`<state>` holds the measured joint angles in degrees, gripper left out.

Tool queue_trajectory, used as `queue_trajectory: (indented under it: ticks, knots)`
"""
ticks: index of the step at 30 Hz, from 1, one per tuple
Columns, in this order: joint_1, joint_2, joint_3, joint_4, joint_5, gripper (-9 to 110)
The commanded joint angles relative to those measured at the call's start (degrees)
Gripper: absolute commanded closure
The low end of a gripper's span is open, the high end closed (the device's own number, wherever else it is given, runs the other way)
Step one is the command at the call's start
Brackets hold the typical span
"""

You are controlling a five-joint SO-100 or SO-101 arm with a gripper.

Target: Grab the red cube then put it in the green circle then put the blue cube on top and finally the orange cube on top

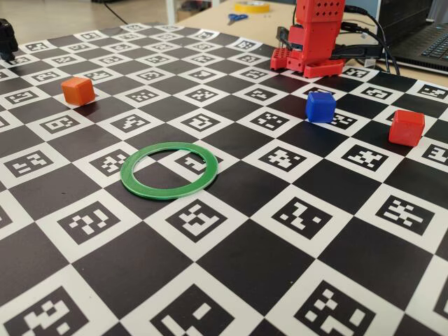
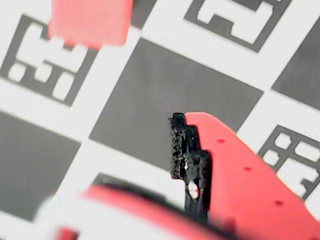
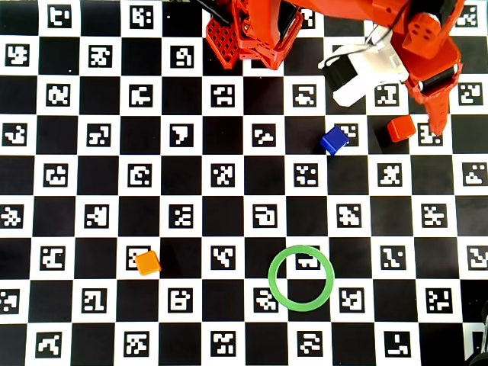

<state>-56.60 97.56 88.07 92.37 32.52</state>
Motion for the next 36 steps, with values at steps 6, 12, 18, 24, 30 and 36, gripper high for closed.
queue_trajectory:
  ticks: [6,12,18,24,30,36]
  knots:
    - [-3.6,-1.4,9.0,-12.2,3.8,52]
    - [-3.7,-6.4,10.1,-16.3,5.6,52]
    - [-3.9,-9.9,12.0,-21.3,7.0,52]
    - [-4.1,-13.6,12.3,-24.2,8.6,52]
    - [-4.2,-15.6,12.4,-26.8,8.9,53]
    - [-4.7,-18.1,12.9,-28.7,9.3,53]
